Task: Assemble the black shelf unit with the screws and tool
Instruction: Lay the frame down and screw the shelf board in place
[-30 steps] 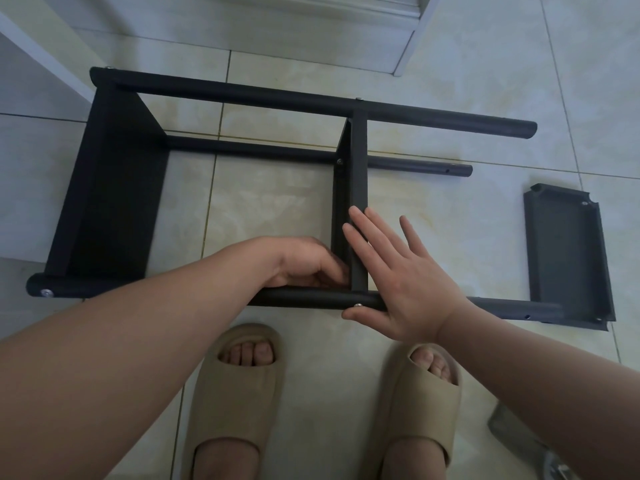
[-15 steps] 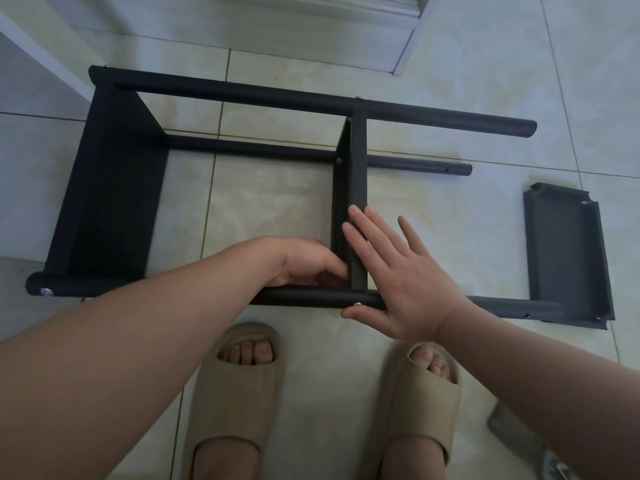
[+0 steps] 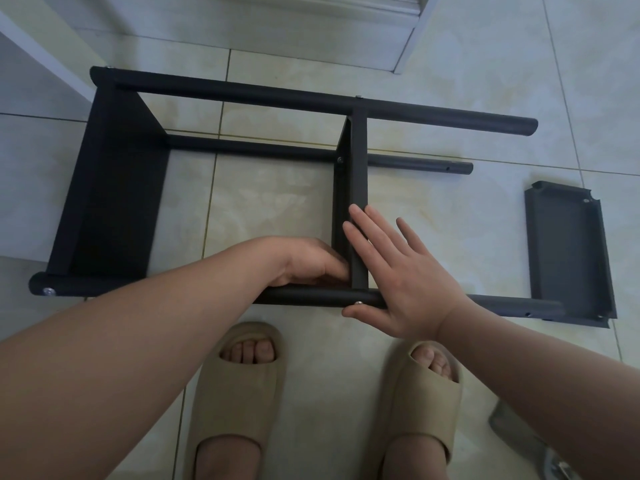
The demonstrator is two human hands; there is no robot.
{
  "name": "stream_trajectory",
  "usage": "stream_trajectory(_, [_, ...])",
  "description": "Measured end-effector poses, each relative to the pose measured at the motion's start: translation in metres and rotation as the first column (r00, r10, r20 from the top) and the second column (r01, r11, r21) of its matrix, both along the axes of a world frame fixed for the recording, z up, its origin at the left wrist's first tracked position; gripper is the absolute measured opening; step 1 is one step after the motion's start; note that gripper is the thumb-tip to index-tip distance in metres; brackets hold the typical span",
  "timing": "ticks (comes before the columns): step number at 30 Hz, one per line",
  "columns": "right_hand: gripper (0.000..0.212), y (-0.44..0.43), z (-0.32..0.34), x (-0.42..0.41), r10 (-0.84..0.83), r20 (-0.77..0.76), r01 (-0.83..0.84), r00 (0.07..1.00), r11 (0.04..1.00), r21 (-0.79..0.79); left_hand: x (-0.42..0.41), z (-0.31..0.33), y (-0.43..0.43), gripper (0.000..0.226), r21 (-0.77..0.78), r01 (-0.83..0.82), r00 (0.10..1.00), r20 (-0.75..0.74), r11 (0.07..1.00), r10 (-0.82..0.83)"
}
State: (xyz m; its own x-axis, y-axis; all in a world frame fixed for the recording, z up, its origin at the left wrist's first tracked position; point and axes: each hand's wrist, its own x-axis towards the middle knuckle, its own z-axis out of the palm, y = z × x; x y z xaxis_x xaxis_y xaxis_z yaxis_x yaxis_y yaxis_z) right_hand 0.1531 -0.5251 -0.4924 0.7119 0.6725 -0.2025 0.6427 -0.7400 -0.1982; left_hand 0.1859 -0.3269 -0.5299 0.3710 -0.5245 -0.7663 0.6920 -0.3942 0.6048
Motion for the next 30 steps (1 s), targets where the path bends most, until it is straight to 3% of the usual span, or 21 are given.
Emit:
stream_trajectory(6, [0.102, -0.0002, -0.0002, 0.0000, 0.000, 0.006, 0.000, 1.000, 1.000, 0.006, 0.0009, -0.0013, 0.0048, 0.028, -0.079, -0.035, 0.996, -0.088, 0.996, 0.028])
stream_trajectory(9, [0.102, -0.0001, -0.0004, -0.0001, -0.003, 0.007, 0.002, 1.000, 1.000, 0.015, 0.0007, 0.0001, 0.0037, 0.020, -0.070, 0.004, 0.991, -0.135, 0.998, -0.013])
stream_trajectory(14, [0.102, -0.0010, -0.0002, 0.0002, -0.006, 0.004, 0.006, 1.000, 1.000, 0.012, 0.0014, -0.0019, 0.0005, 0.019, -0.022, 0.003, 1.000, -0.021, 1.000, -0.003])
stream_trajectory(19, [0.102, 0.0000, -0.0011, 0.0001, -0.004, 0.010, 0.004, 1.000, 1.000, 0.021, 0.0011, -0.0021, 0.0045, 0.035, -0.111, -0.058, 0.993, -0.107, 0.992, 0.046])
stream_trajectory(21, [0.102, -0.0004, -0.0007, 0.0001, -0.004, 0.010, 0.004, 1.000, 1.000, 0.022, 0.0008, -0.0016, 0.0026, 0.026, -0.092, -0.041, 0.992, -0.125, 0.995, 0.030])
stream_trajectory(24, [0.102, -0.0003, -0.0003, 0.0003, -0.004, 0.009, 0.004, 1.000, 1.000, 0.018, 0.0008, 0.0002, 0.0001, 0.014, 0.002, 0.015, 0.999, -0.037, 1.000, -0.015])
stream_trajectory(30, [0.102, 0.0000, -0.0006, 0.0004, -0.005, 0.008, 0.005, 1.000, 1.000, 0.018, 0.0010, -0.0021, 0.0028, 0.021, -0.028, -0.010, 1.000, -0.017, 1.000, 0.010])
